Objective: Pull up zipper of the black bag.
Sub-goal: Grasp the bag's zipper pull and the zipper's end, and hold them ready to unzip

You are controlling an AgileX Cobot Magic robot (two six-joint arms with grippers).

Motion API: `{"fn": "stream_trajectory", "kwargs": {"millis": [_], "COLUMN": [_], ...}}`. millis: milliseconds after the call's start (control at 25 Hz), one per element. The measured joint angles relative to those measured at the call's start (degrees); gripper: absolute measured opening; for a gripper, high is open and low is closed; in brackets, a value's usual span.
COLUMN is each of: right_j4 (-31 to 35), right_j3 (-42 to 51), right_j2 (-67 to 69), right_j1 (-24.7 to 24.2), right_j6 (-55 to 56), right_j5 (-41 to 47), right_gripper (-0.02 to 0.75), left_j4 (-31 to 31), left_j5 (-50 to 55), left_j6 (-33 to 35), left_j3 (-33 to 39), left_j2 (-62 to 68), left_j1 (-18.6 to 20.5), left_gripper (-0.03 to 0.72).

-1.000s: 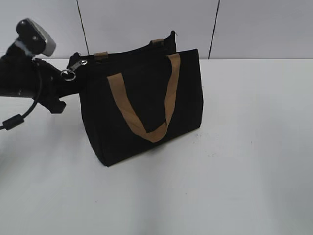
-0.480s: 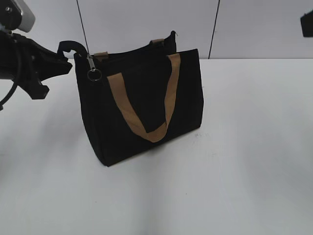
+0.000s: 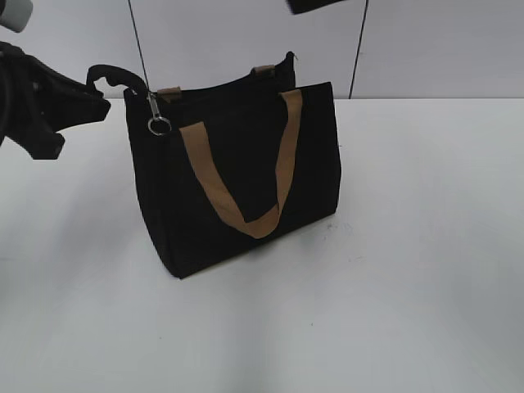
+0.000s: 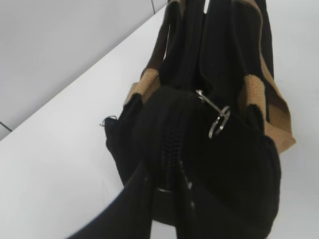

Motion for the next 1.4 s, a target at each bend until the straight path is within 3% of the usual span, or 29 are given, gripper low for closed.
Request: {"fn": "stream_trajectory", "kwargs": {"millis": [240, 520, 920, 1160, 1400], "right_j4": [-0.5, -0.17, 4.47, 4.94, 5.02], "right_j3": [-6.13, -6.75, -6.81, -6.81, -6.81], "right_j2": [10.98, 18.93, 25.39, 27.58, 27.76], "right_j1": [8.07, 12.77, 13.59, 13.59, 13.59], "right_j6": [-7.88, -18.04, -19.27, -19.39, -19.39], "right_j5": [-5.9, -15.51, -18.66, -18.66, -19.53], "right_gripper": [0.34, 0.34, 0.34, 0.34, 0.34], "left_j4": [8.56, 9.21, 8.89, 1.6, 0.11], "left_j5": [2.87, 2.85, 1.73, -0.18, -0.24], "left_j6": [-10.56, -12.12, -12.2, -12.2, -12.2], "left_j3": [0.12, 0.21, 0.21, -0.34, -1.49], "left_j2": [-2.43, -6.55, -8.06, -8.06, -8.06], "left_j1": [0.0, 0.0, 0.0, 0.0, 0.0], "left_gripper": [0.072, 0.072, 0.072, 0.072, 0.072]}}
